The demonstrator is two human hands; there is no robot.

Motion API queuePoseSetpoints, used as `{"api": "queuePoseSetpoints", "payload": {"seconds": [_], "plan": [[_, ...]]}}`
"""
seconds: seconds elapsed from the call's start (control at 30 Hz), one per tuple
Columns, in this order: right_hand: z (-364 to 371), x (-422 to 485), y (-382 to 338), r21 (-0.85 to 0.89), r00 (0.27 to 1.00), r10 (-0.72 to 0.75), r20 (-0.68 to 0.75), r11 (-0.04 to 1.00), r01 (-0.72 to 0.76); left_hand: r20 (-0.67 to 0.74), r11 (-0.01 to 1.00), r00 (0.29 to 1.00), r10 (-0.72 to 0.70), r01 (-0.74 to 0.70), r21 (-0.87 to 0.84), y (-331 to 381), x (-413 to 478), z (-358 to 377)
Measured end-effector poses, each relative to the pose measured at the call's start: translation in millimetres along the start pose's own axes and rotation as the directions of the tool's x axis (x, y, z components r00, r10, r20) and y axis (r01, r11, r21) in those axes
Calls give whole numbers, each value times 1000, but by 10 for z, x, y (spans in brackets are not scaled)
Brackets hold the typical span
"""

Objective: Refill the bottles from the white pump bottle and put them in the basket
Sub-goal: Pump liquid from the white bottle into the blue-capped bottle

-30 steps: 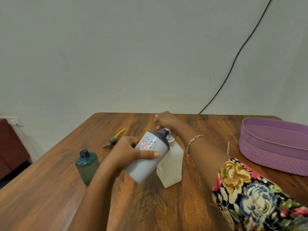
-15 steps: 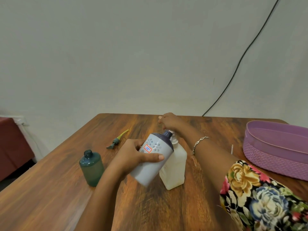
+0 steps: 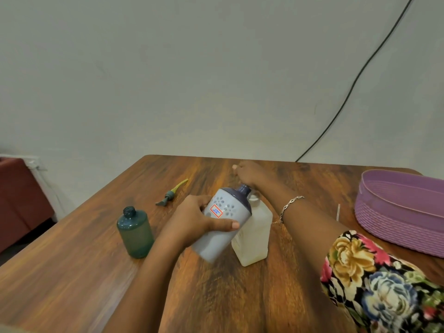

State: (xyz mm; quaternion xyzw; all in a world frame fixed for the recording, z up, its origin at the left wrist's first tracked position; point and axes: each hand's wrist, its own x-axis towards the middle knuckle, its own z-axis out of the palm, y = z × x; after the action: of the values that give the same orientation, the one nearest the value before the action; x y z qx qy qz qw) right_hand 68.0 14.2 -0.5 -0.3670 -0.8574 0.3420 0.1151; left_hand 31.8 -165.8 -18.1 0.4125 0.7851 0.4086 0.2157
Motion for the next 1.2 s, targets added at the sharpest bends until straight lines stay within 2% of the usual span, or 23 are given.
{"api": "queuePoseSetpoints", "payload": {"seconds": [0.1, 0.23, 0.33, 0.43, 0.77, 1.0, 1.2], "plan": [[-61, 4, -40, 149, 1000, -9, 14, 989, 7, -19, 1000, 1000, 18, -18, -7, 62, -27, -24], [-87, 26, -119, 111, 999, -36, 31, 993, 32, -27, 999, 999, 20, -20, 28, 129, -18, -109], [-46, 33, -48, -32, 999, -7, 52, 999, 8, 7, 999, 1000, 7, -7, 48, 97, -32, -66], [-32, 62, -26, -96, 998, 9, 61, 995, -3, -6, 1000, 1000, -17, 17, -6, 56, -21, -29], [-74, 100, -115, 71, 998, -17, 61, 997, 13, -14, 1000, 1000, 9, -9, 5, 126, -35, -91], [-11, 71, -38, -187, 998, 33, 61, 982, -21, 45, 1000, 999, -23, 23, -4, 44, -11, -39], [-41, 41, -56, -1, 1000, 5, 22, 1000, -5, 29, 997, 999, -20, 22, -75, 58, -59, -33]]}}
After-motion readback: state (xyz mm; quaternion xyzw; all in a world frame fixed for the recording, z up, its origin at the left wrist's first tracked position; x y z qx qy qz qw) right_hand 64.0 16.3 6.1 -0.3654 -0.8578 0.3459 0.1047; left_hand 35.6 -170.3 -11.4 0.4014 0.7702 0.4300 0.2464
